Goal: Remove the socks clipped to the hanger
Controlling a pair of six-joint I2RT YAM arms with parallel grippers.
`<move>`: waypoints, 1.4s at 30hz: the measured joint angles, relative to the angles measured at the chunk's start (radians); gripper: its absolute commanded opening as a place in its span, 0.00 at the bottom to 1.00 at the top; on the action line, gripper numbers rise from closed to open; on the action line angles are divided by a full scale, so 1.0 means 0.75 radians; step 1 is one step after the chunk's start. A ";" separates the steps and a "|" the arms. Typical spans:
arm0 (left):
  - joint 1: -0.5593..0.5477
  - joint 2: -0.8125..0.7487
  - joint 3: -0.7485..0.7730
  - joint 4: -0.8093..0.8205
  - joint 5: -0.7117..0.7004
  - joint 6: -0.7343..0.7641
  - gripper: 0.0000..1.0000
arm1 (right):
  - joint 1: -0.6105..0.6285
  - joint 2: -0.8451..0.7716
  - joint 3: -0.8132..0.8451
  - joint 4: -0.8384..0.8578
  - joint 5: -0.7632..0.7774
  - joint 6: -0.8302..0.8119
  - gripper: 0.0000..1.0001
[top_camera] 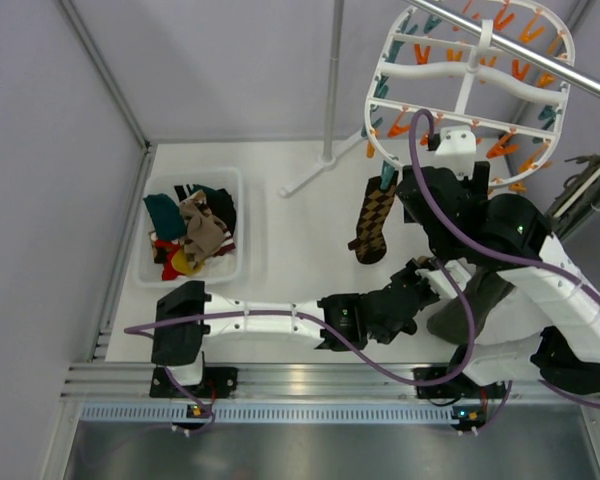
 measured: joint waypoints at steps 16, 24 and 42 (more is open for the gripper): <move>0.041 0.070 -0.007 0.041 -0.004 0.001 0.00 | -0.004 -0.242 -0.101 0.003 -0.103 -0.042 0.79; 0.041 0.091 -0.007 0.042 -0.004 0.001 0.00 | -0.004 -0.270 -0.099 0.003 -0.112 -0.066 0.78; 0.042 0.145 0.060 0.042 -0.003 0.030 0.00 | -0.004 -0.189 -0.046 0.024 -0.226 -0.110 0.73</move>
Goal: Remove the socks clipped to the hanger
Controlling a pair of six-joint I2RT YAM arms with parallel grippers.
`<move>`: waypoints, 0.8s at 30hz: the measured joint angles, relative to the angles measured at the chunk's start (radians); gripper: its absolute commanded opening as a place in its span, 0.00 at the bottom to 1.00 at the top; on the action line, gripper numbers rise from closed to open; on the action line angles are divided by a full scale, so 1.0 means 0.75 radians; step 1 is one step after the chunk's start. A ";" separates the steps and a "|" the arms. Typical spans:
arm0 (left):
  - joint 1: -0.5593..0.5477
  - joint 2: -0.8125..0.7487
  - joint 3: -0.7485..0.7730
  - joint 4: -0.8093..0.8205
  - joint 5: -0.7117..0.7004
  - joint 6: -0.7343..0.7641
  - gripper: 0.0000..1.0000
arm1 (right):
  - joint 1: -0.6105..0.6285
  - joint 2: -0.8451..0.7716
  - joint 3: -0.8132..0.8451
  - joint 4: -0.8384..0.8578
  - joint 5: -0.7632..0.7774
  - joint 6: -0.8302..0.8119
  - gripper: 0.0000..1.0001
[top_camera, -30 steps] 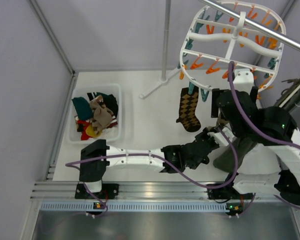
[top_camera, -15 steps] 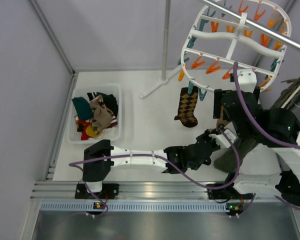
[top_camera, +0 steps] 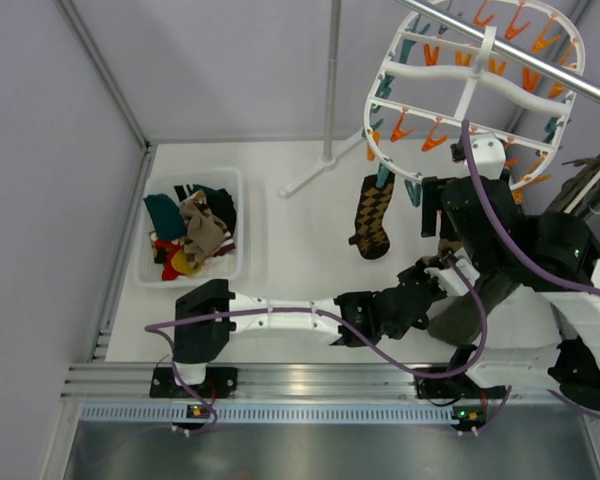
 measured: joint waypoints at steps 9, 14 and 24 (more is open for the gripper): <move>0.004 0.002 0.006 0.000 0.002 0.001 0.00 | 0.000 0.024 0.080 -0.019 0.003 -0.007 0.73; 0.010 0.006 0.006 0.000 0.005 0.001 0.00 | 0.001 -0.003 0.133 -0.016 -0.032 -0.017 0.73; 0.013 0.020 0.015 0.000 0.009 0.000 0.00 | 0.001 -0.003 0.126 -0.018 -0.138 -0.060 0.71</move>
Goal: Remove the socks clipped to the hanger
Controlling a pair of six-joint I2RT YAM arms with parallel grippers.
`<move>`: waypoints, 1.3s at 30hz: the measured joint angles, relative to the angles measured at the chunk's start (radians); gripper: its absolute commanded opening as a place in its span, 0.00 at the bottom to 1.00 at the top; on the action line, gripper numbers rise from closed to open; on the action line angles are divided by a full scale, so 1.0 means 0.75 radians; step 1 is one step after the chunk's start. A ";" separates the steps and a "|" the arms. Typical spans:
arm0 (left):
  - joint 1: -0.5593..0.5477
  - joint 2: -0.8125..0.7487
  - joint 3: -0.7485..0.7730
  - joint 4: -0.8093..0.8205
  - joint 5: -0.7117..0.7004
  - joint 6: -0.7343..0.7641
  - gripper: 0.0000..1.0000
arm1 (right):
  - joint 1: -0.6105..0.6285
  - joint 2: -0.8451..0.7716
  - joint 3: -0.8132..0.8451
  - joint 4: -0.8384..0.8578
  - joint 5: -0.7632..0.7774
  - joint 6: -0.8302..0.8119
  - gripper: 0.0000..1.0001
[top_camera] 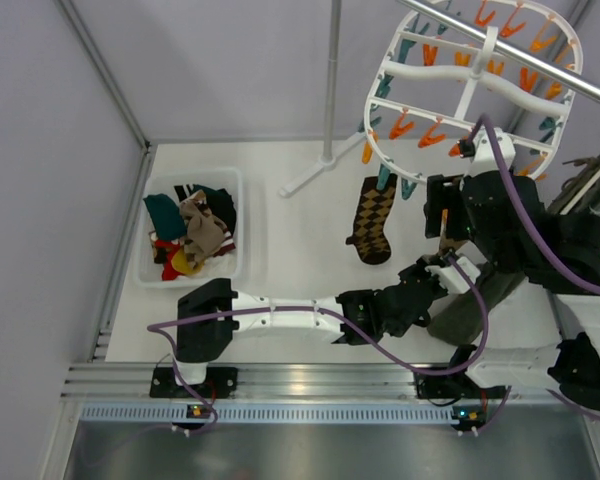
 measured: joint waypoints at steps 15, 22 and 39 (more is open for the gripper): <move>0.001 0.000 0.008 0.000 0.013 0.000 0.00 | 0.012 0.071 -0.099 -0.003 0.127 0.034 0.68; 0.001 0.000 0.008 0.000 0.023 -0.001 0.00 | 0.015 0.087 -0.121 -0.005 0.268 0.091 0.68; 0.001 0.000 0.008 0.000 0.045 -0.007 0.00 | 0.019 0.133 -0.176 -0.006 0.489 0.199 0.61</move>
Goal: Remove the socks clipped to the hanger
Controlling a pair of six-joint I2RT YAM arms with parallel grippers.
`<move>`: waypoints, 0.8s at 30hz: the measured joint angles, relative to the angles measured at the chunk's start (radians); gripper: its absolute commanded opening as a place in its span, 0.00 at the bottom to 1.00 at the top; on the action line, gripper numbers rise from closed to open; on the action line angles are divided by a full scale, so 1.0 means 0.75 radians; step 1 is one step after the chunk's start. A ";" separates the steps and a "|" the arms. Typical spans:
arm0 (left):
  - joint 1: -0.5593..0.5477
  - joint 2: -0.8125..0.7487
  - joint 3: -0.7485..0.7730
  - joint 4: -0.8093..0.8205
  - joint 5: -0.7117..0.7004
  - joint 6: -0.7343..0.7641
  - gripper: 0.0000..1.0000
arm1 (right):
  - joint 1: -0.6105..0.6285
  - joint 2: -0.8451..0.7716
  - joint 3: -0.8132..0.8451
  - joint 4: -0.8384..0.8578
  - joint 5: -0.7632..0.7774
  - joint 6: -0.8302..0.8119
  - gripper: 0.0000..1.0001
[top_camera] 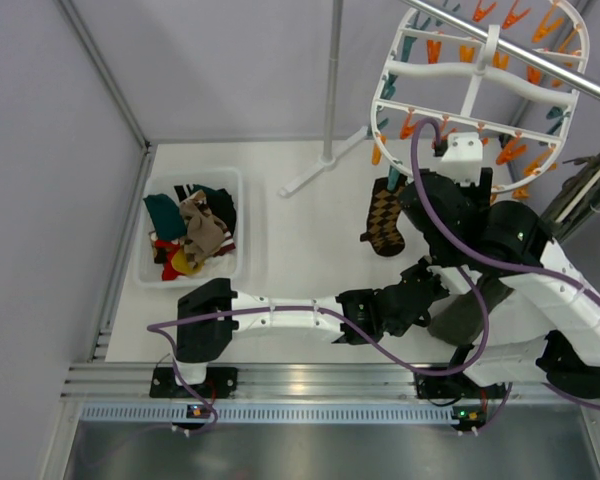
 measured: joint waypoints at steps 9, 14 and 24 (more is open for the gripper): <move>0.001 -0.001 0.000 0.000 0.001 -0.006 0.00 | 0.000 -0.001 -0.044 0.000 0.054 0.037 0.56; 0.001 -0.012 -0.003 -0.001 0.005 -0.016 0.00 | 0.000 -0.001 -0.073 0.002 0.071 0.042 0.50; 0.001 -0.030 -0.011 -0.001 0.010 -0.021 0.00 | 0.000 -0.001 -0.075 0.001 0.104 0.041 0.25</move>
